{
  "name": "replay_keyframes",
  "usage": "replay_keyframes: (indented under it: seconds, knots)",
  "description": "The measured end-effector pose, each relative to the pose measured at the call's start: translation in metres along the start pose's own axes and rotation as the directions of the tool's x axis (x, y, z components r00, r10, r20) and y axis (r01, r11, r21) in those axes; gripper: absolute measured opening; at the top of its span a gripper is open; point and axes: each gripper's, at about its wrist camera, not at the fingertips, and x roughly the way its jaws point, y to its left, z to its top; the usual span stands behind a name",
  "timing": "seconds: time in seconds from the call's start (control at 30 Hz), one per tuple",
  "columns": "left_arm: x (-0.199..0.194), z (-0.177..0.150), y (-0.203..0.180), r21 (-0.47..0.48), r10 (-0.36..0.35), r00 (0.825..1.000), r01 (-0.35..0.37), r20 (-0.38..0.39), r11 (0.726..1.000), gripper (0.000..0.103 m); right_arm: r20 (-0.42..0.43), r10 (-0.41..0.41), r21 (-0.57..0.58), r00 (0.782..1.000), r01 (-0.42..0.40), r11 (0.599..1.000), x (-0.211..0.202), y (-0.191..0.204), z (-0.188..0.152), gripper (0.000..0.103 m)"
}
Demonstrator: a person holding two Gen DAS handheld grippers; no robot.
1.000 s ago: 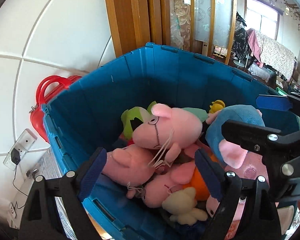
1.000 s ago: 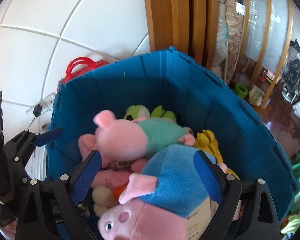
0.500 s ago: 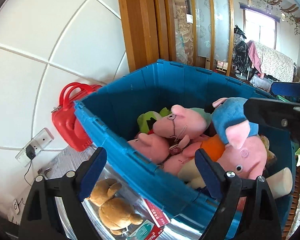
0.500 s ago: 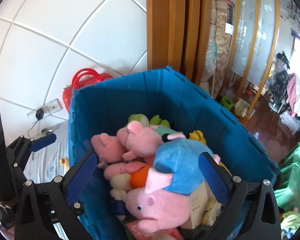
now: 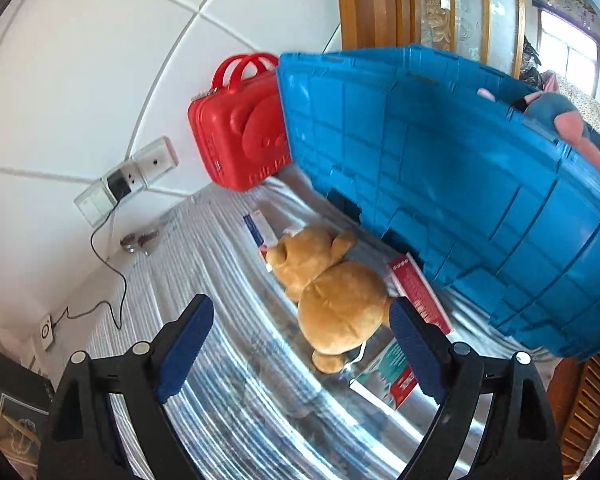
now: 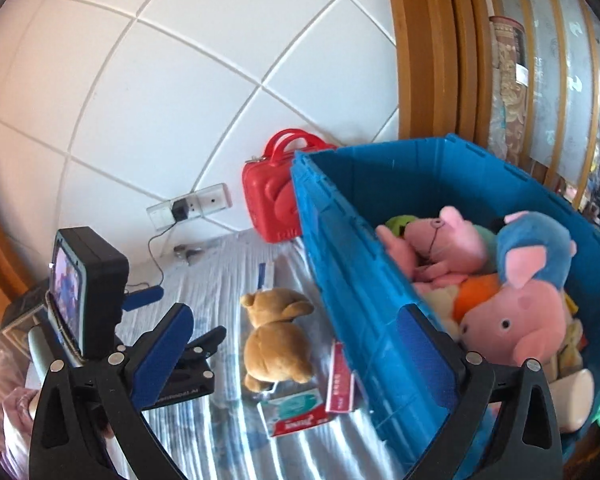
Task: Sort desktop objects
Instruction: 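Move both tools back over the bed toward the brown teddy bear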
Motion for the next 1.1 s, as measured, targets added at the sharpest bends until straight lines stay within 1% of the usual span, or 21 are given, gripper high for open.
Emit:
replay_keyframes:
  seconds: [0.1, 0.13, 0.17, 0.2, 0.23, 0.27, 0.4, 0.53, 0.63, 0.7, 0.73, 0.77, 0.8, 0.87, 0.9, 0.93, 0.97, 1.0, 1.03, 1.07, 1.1]
  knots:
    - [0.025, -0.028, 0.021, -0.034, 0.002, 0.999, -0.003, -0.049, 0.999, 0.09, -0.04, 0.013, -0.012, 0.999, -0.014, 1.0, 0.023, 0.019, -0.021, 0.103]
    - [0.033, -0.035, 0.027, -0.049, -0.003, 0.998, 0.0, -0.067, 0.999, 0.09, -0.062, 0.008, -0.013, 0.998, -0.009, 1.0, 0.034, 0.024, -0.028, 0.101]
    - [0.041, -0.041, 0.031, -0.063, -0.009, 0.997, 0.004, -0.08, 0.998, 0.09, -0.089, 0.007, -0.014, 0.996, -0.009, 1.0, 0.047, 0.029, -0.034, 0.087]
    - [0.048, -0.048, 0.035, -0.076, -0.014, 0.996, 0.006, -0.092, 0.997, 0.09, -0.123, 0.006, -0.01, 0.992, -0.007, 1.0, 0.061, 0.032, -0.041, 0.078]
    - [0.055, -0.055, 0.038, -0.09, -0.016, 0.995, 0.007, -0.102, 0.996, 0.09, -0.158, 0.012, 0.002, 0.987, -0.012, 1.0, 0.074, 0.035, -0.05, 0.066]
    - [0.062, -0.061, 0.04, -0.105, -0.024, 0.993, 0.012, -0.114, 0.994, 0.09, -0.191, 0.027, 0.018, 0.981, -0.024, 1.0, 0.089, 0.035, -0.058, 0.061]
    - [0.094, -0.084, 0.041, -0.153, -0.064, 0.983, 0.037, -0.174, 0.988, 0.09, -0.301, 0.03, 0.05, 0.953, -0.015, 0.999, 0.15, 0.03, -0.091, 0.061]
    - [0.118, -0.096, 0.037, -0.171, -0.084, 0.971, 0.045, -0.226, 0.984, 0.09, -0.358, 0.011, 0.05, 0.934, 0.008, 0.999, 0.194, 0.016, -0.11, 0.061]
    - [0.122, -0.099, 0.036, -0.175, -0.085, 0.969, 0.044, -0.233, 0.984, 0.09, -0.38, -0.025, 0.02, 0.925, 0.035, 0.999, 0.221, 0.011, -0.116, 0.061]
    - [0.121, -0.101, 0.036, -0.179, -0.083, 0.969, 0.041, -0.233, 0.983, 0.09, -0.392, -0.062, -0.014, 0.918, 0.062, 0.998, 0.236, 0.009, -0.118, 0.054]
    - [0.121, -0.102, 0.037, -0.181, -0.083, 0.969, 0.041, -0.233, 0.983, 0.09, -0.405, -0.075, -0.019, 0.911, 0.074, 0.997, 0.241, 0.006, -0.119, 0.041]
    - [0.121, -0.103, 0.037, -0.182, -0.083, 0.969, 0.041, -0.232, 0.982, 0.09, -0.423, -0.081, -0.022, 0.902, 0.079, 0.997, 0.245, 0.004, -0.121, 0.032]
    - [0.12, -0.105, 0.037, -0.181, -0.082, 0.969, 0.04, -0.232, 0.983, 0.09, -0.434, -0.073, -0.013, 0.898, 0.074, 0.997, 0.245, 0.001, -0.122, 0.029]
    - [0.12, -0.108, 0.036, -0.176, -0.078, 0.969, 0.037, -0.235, 0.984, 0.09, -0.467, -0.005, 0.042, 0.884, 0.028, 0.999, 0.241, -0.005, -0.126, 0.02]
    - [0.12, -0.109, 0.037, -0.175, -0.075, 0.968, 0.033, -0.238, 0.984, 0.09, -0.483, 0.047, 0.091, 0.874, -0.004, 0.996, 0.238, -0.008, -0.129, 0.017]
    - [0.119, -0.11, 0.037, -0.174, -0.073, 0.968, 0.031, -0.24, 0.984, 0.09, -0.502, 0.114, 0.151, 0.857, -0.043, 0.988, 0.235, -0.009, -0.135, 0.012]
    - [0.119, -0.111, 0.039, -0.175, -0.068, 0.969, 0.026, -0.239, 0.984, 0.09, -0.522, 0.224, 0.238, 0.823, -0.112, 0.965, 0.235, -0.008, -0.142, 0.003]
    - [0.116, -0.111, 0.041, -0.177, -0.059, 0.97, 0.017, -0.236, 0.984, 0.09, -0.533, 0.324, 0.316, 0.782, -0.172, 0.933, 0.236, -0.002, -0.15, 0.004]
    - [0.113, -0.111, 0.043, -0.179, -0.049, 0.971, 0.007, -0.235, 0.984, 0.09, -0.54, 0.343, 0.317, 0.768, -0.192, 0.929, 0.235, 0.007, -0.155, 0.003]
    - [0.109, -0.111, 0.045, -0.183, -0.041, 0.971, -0.003, -0.236, 0.983, 0.09, -0.533, 0.325, 0.28, 0.781, -0.2, 0.939, 0.231, 0.018, -0.156, 0.003]
    - [0.106, -0.111, 0.047, -0.191, -0.036, 0.971, -0.01, -0.236, 0.981, 0.09, -0.517, 0.282, 0.23, 0.808, -0.186, 0.955, 0.226, 0.025, -0.155, 0.005]
